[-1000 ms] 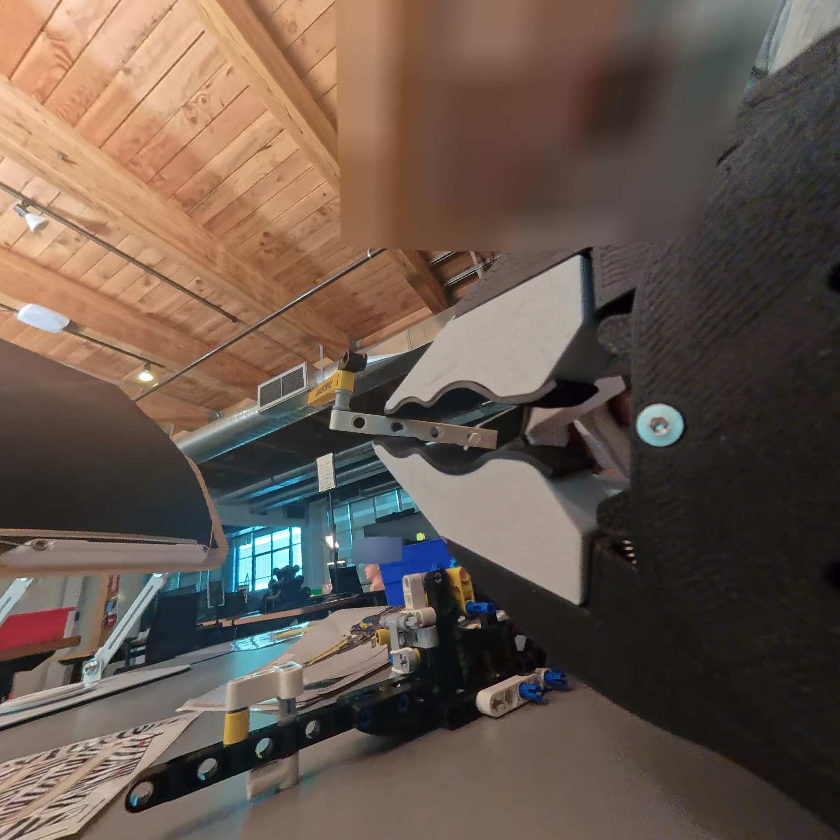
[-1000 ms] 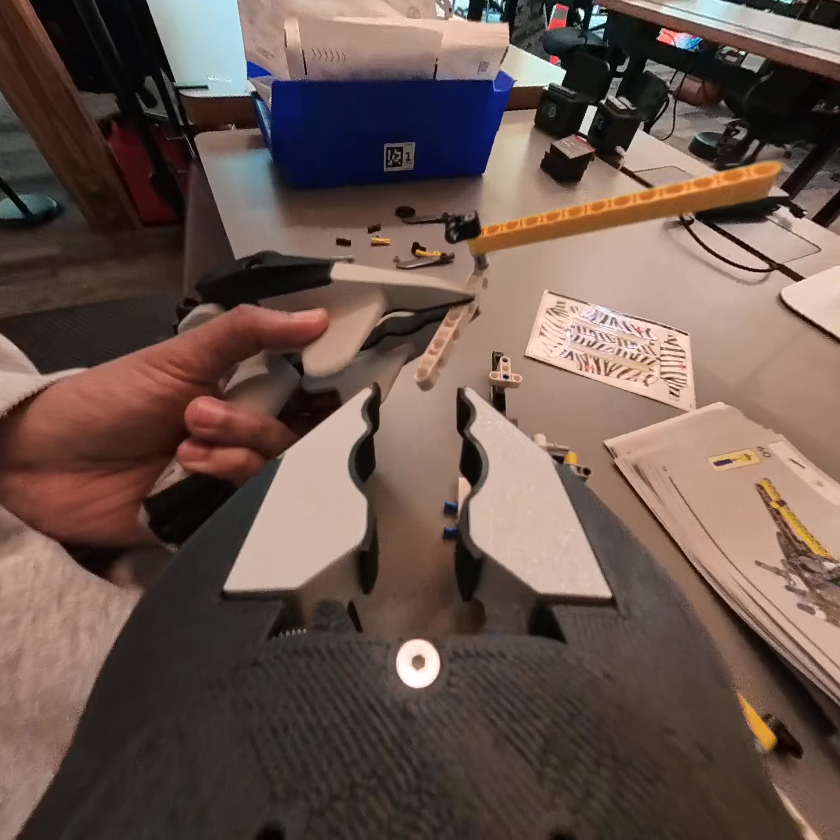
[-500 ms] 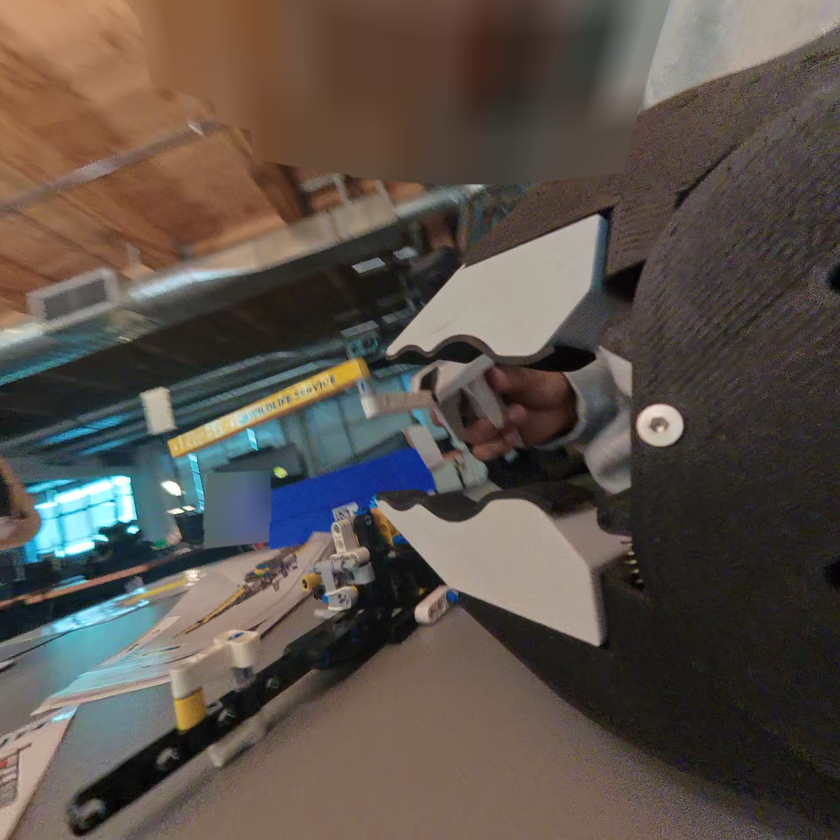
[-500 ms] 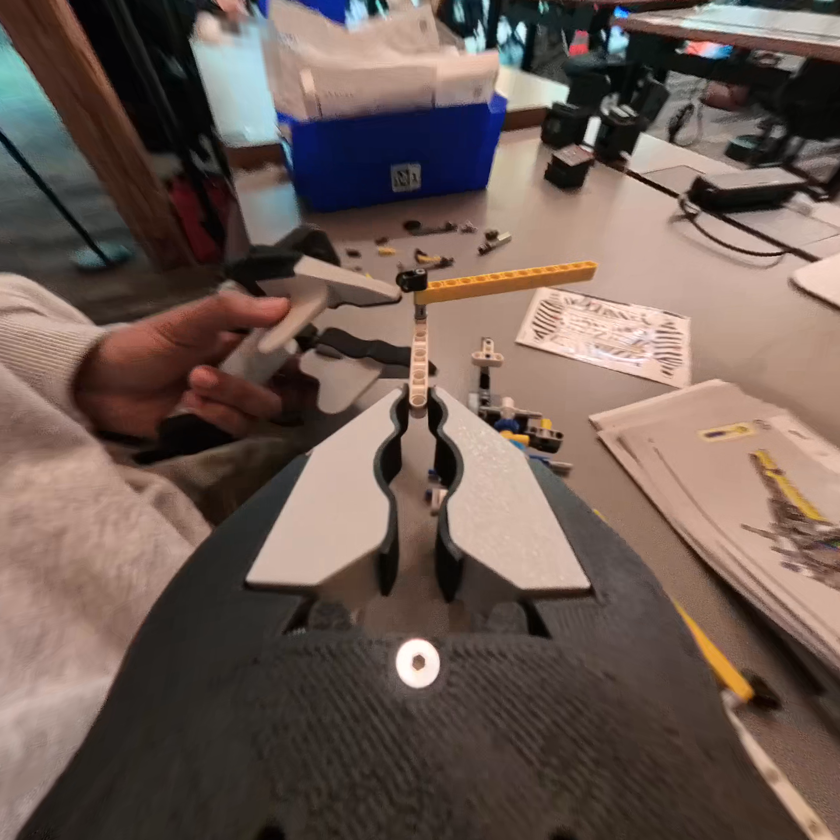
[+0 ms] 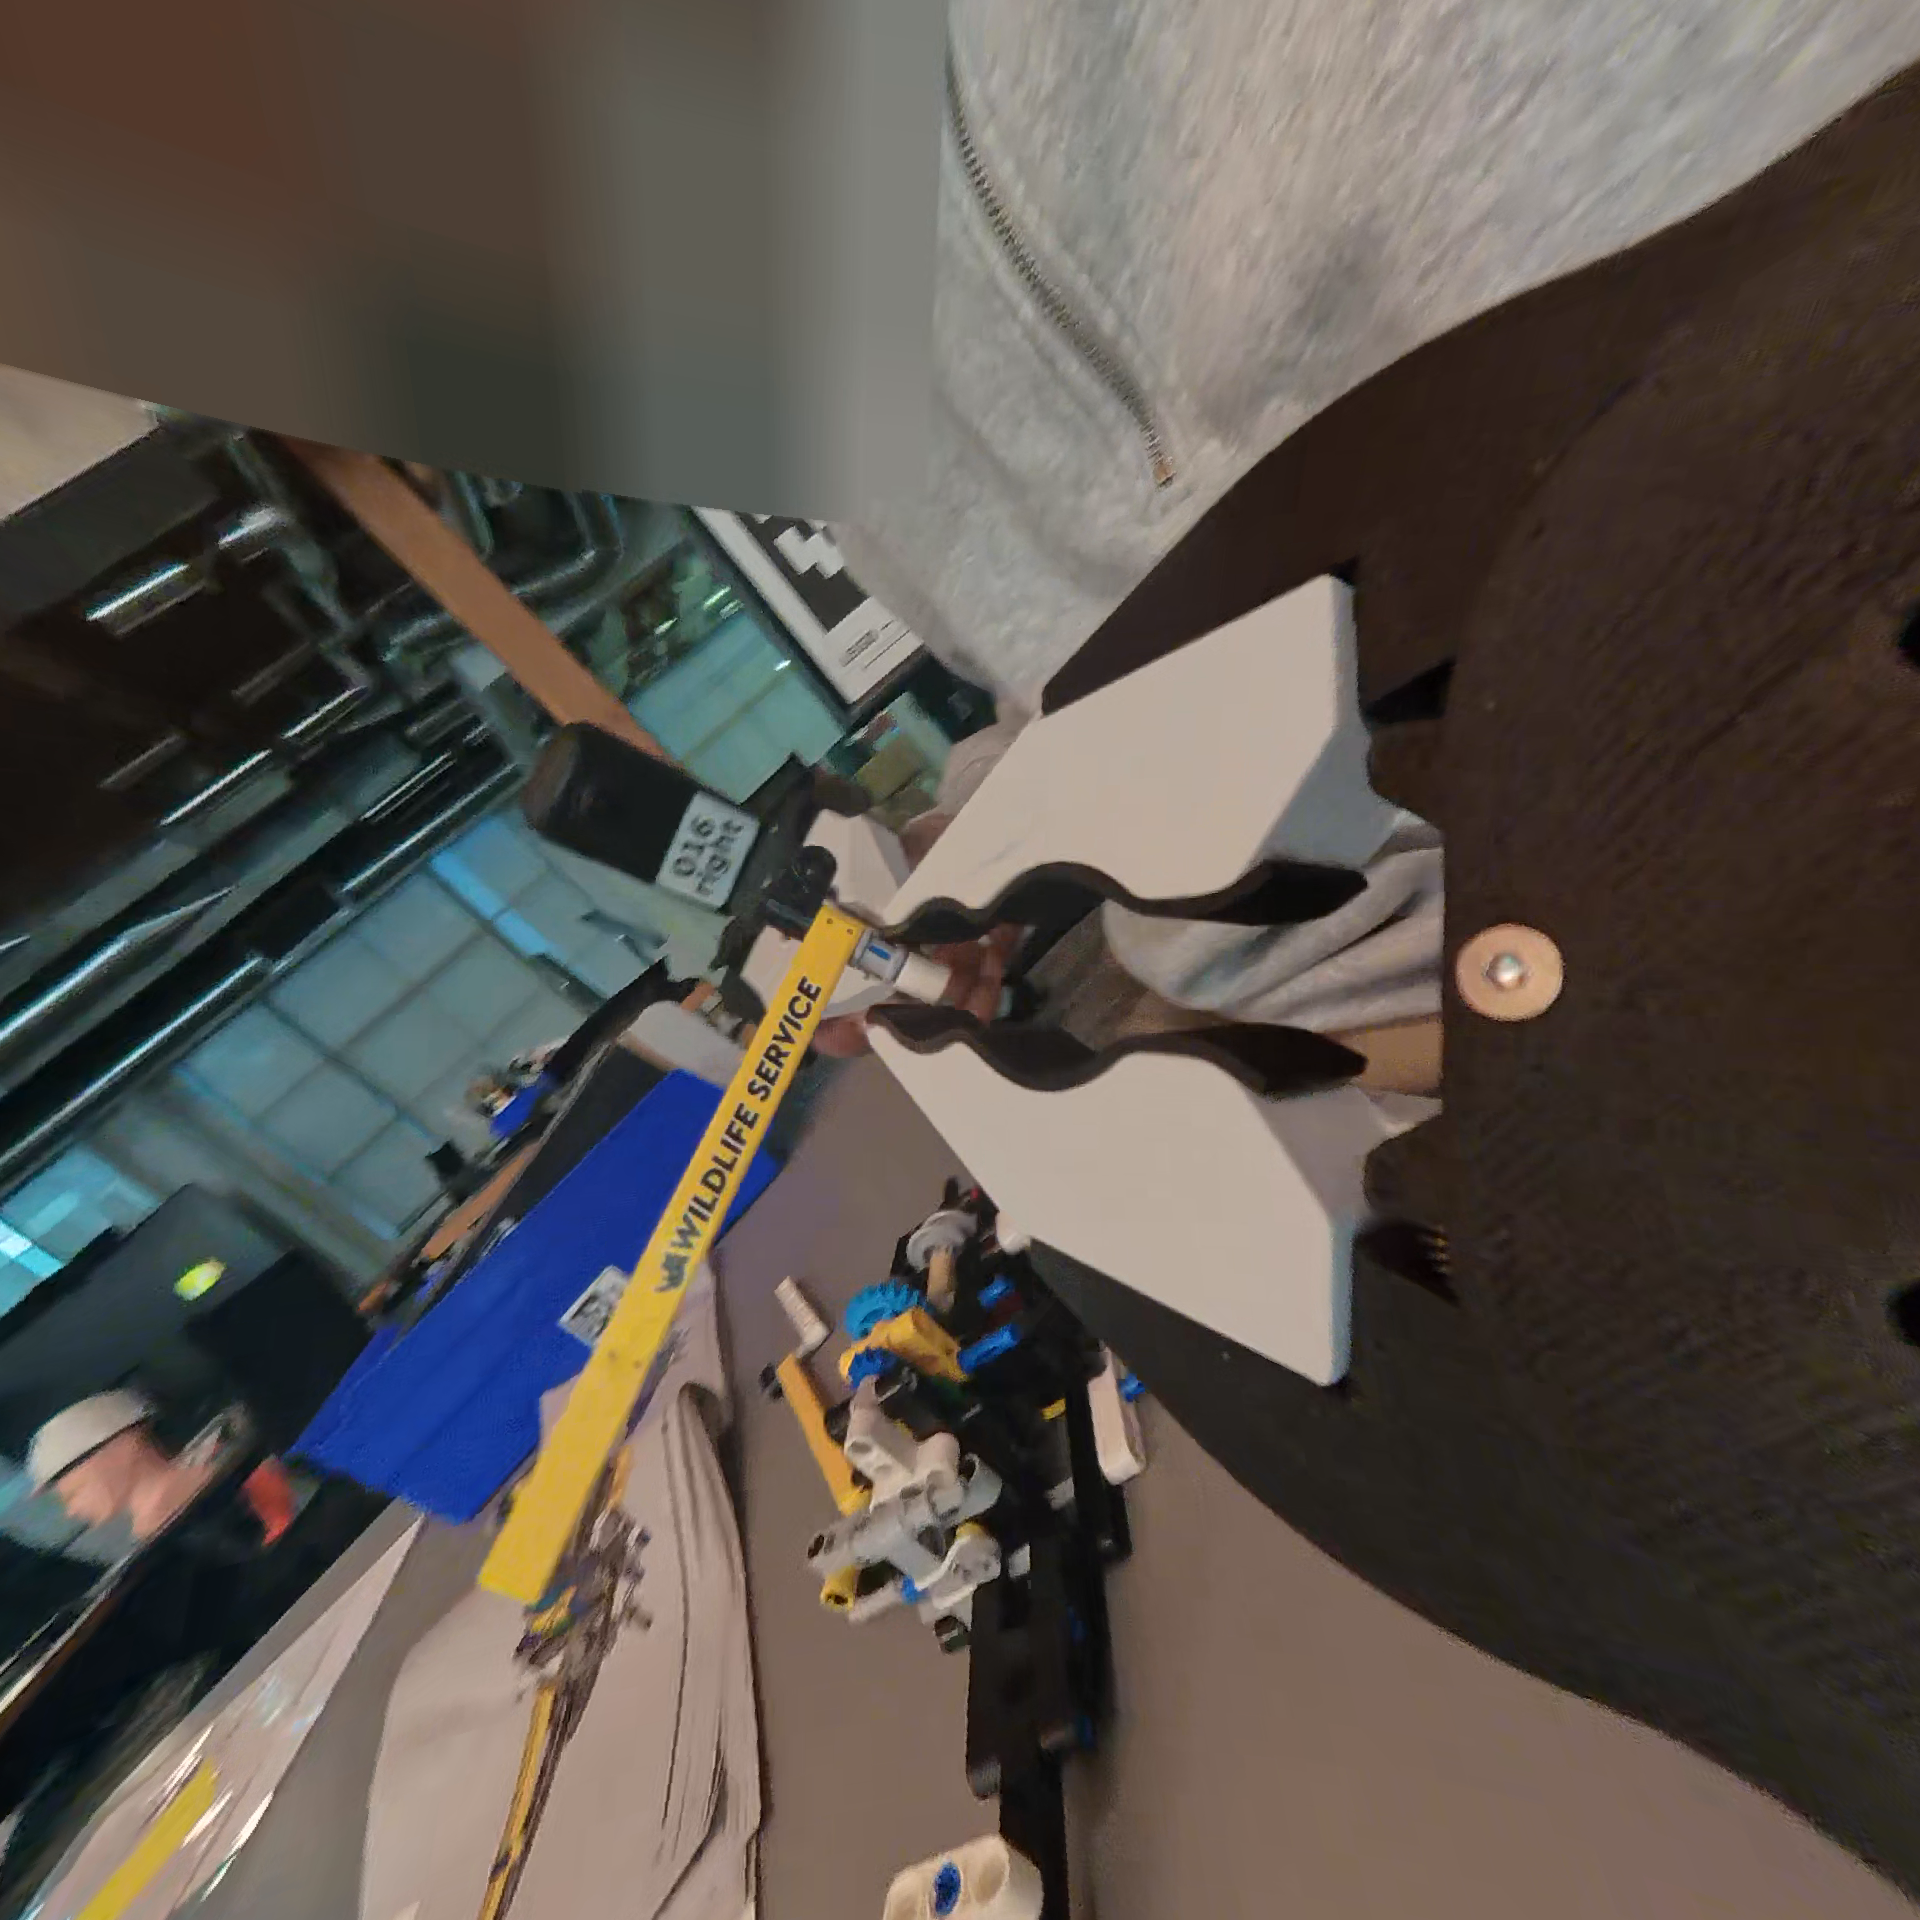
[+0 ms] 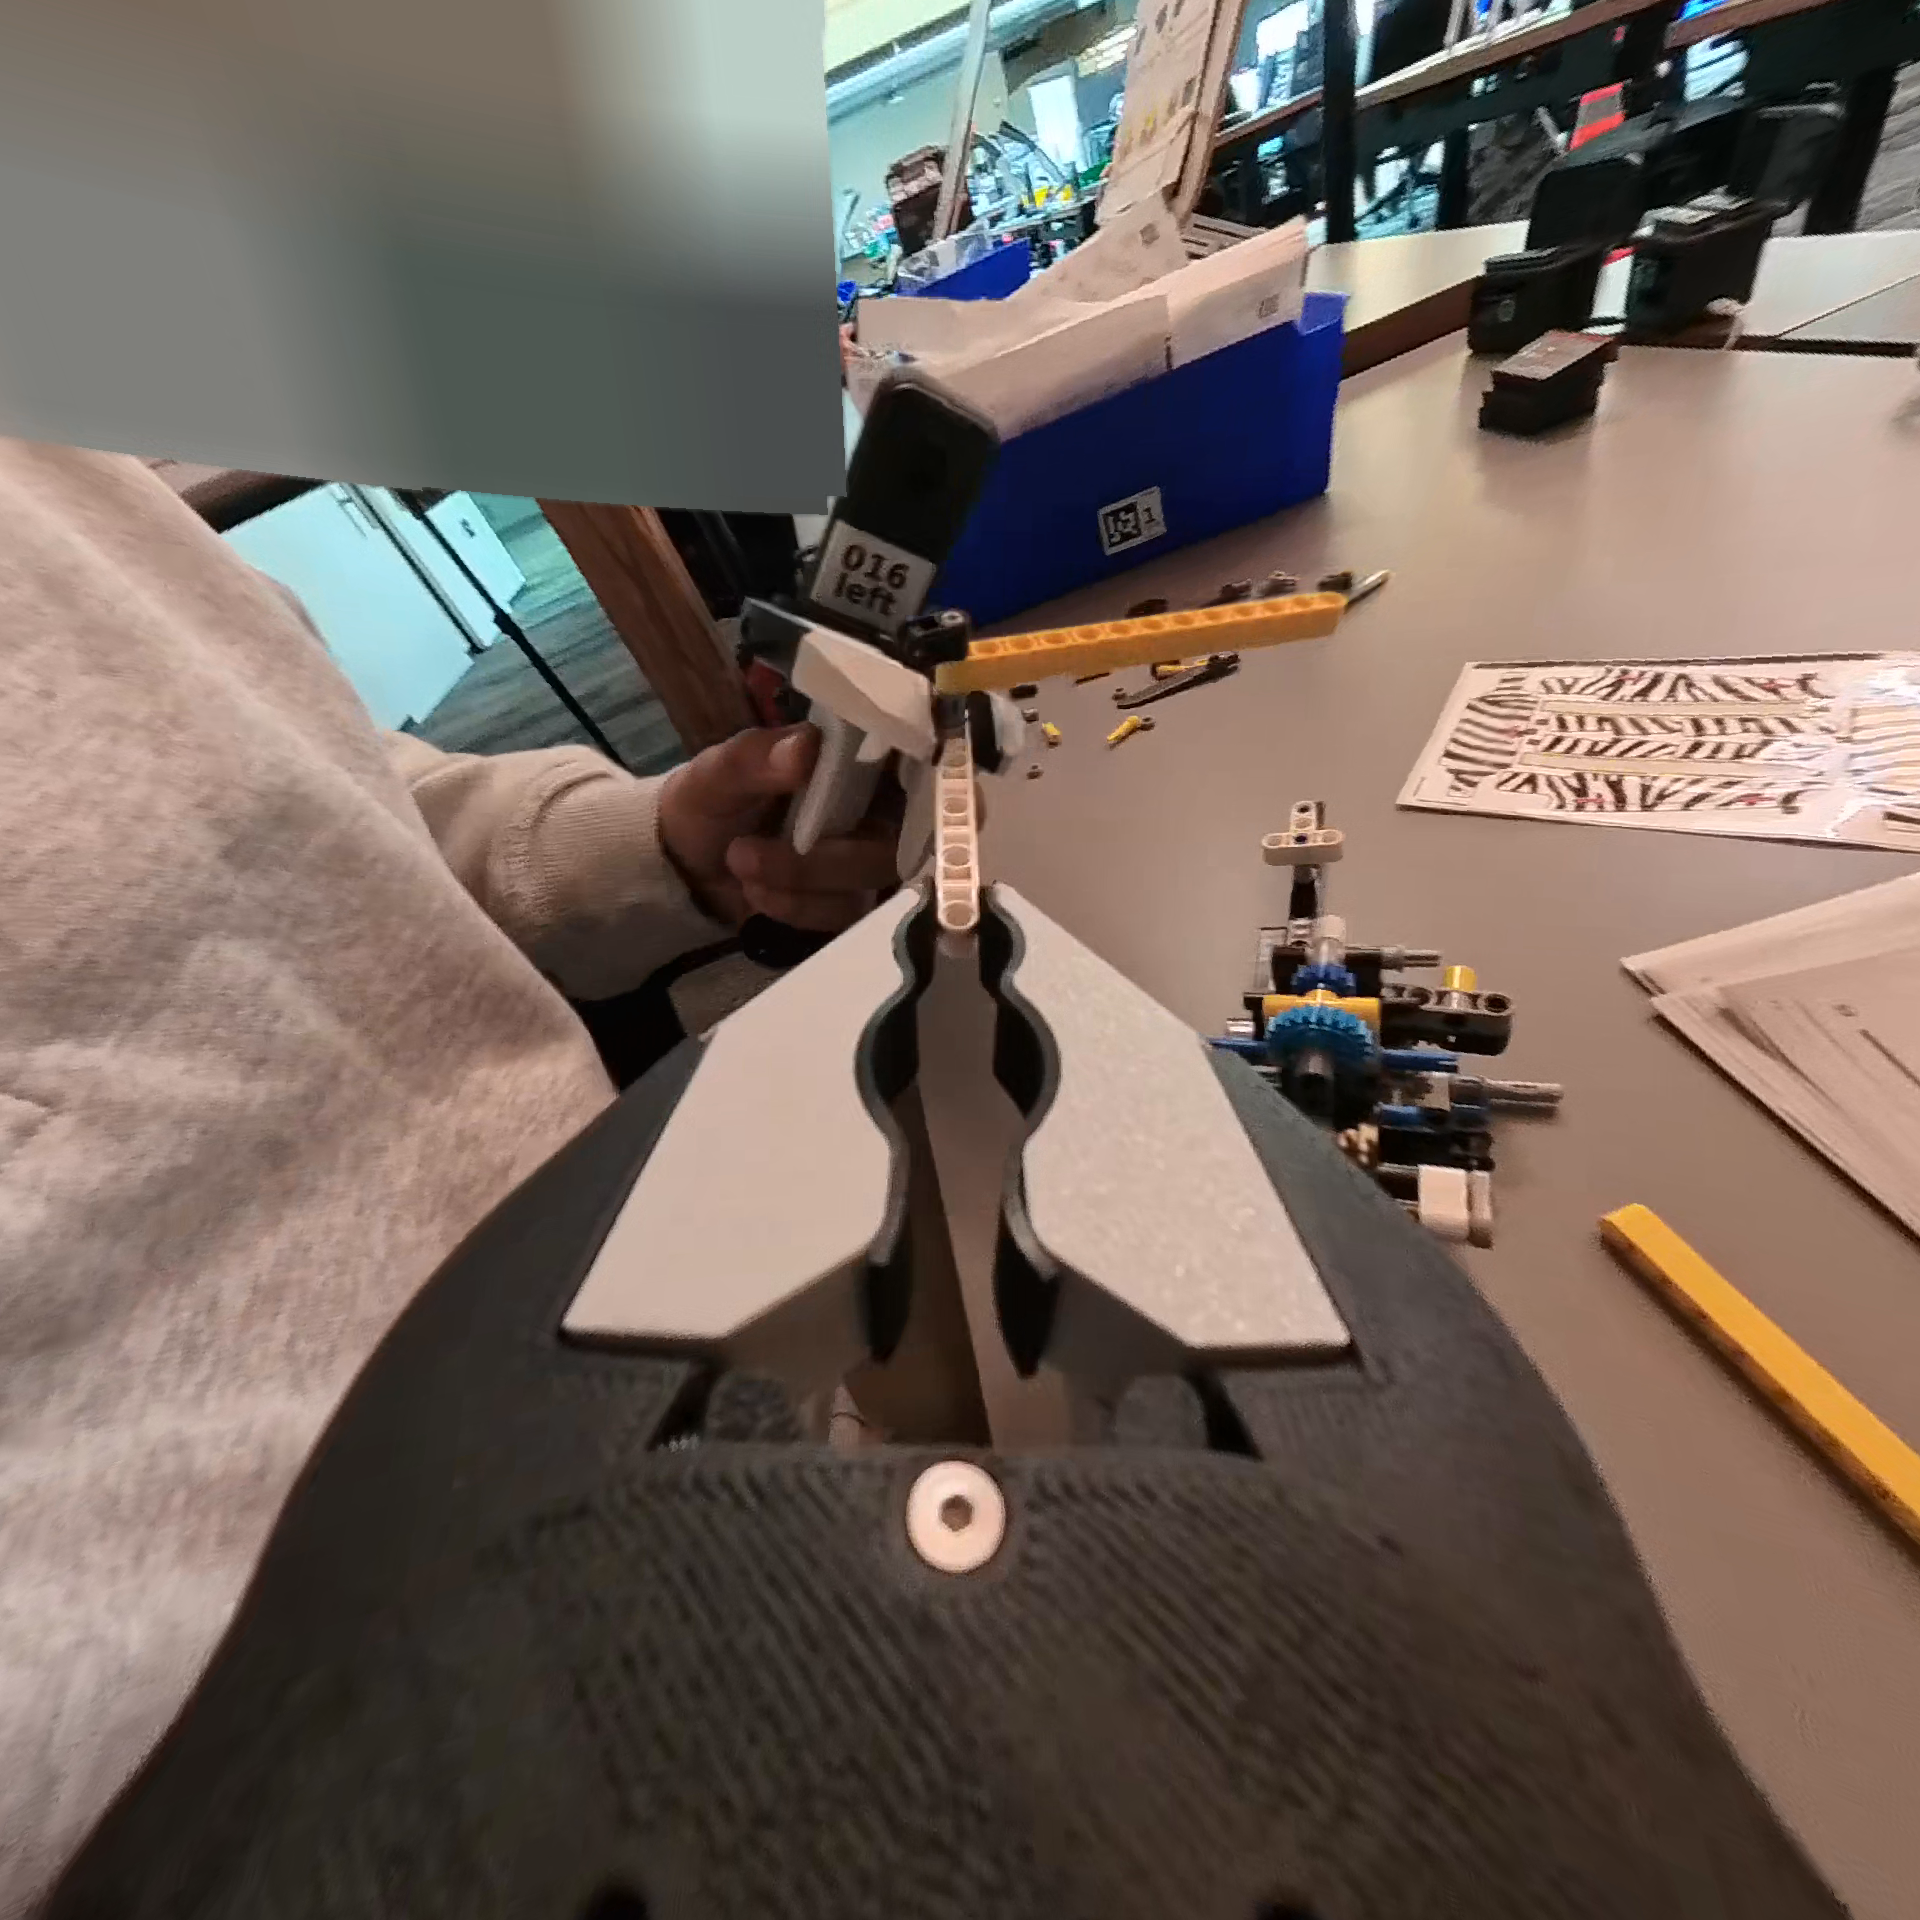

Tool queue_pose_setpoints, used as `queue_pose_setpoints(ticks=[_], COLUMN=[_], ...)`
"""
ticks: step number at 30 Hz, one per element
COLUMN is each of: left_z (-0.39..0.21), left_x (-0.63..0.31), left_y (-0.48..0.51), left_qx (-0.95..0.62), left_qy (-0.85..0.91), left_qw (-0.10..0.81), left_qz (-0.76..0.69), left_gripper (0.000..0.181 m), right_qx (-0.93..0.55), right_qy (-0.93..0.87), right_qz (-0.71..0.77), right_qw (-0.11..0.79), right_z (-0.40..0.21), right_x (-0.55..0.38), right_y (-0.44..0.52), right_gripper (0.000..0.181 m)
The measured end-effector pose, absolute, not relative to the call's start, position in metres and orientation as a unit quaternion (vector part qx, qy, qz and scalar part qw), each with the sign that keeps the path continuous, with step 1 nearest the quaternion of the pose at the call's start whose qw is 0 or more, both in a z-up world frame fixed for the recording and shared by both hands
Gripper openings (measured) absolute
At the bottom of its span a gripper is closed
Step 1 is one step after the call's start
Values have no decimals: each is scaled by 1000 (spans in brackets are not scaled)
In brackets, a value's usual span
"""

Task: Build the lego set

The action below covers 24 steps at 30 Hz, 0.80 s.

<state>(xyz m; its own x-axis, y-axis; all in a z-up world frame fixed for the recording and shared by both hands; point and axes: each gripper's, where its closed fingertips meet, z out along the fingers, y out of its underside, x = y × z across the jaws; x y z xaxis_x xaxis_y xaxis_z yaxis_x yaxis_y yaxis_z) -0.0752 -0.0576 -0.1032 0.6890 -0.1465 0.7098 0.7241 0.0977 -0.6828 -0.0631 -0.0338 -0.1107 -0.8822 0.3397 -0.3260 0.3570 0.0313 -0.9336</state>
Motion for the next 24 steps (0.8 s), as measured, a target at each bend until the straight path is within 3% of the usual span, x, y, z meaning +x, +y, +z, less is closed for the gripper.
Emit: queue_pose_setpoints(ticks=[6,9,14,19,24], left_z=[-109,-109,-117,-140,-149], left_x=[-59,-66,-91,-94,-92], left_y=[-60,-61,-69,-66,-63], left_qx=[-683,-694,-708,-753,-766], left_qy=[-140,-117,-106,-62,-24], left_qw=[660,663,668,627,610], left_qz=[-279,-253,-204,-188,-201], left_gripper=[6,6,6,6,6], right_qx=[209,217,285,301,286], right_qy=[734,738,798,866,885], right_qz=[-644,-638,-518,-357,-342], right_qw=[60,34,-119,-180,-136], right_z=[-111,-109,-137,-188,-206], right_x=[-54,-63,-98,-106,-108], right_y=[-32,-29,-5,3,-9], right_gripper=[5,9,56,65,68])
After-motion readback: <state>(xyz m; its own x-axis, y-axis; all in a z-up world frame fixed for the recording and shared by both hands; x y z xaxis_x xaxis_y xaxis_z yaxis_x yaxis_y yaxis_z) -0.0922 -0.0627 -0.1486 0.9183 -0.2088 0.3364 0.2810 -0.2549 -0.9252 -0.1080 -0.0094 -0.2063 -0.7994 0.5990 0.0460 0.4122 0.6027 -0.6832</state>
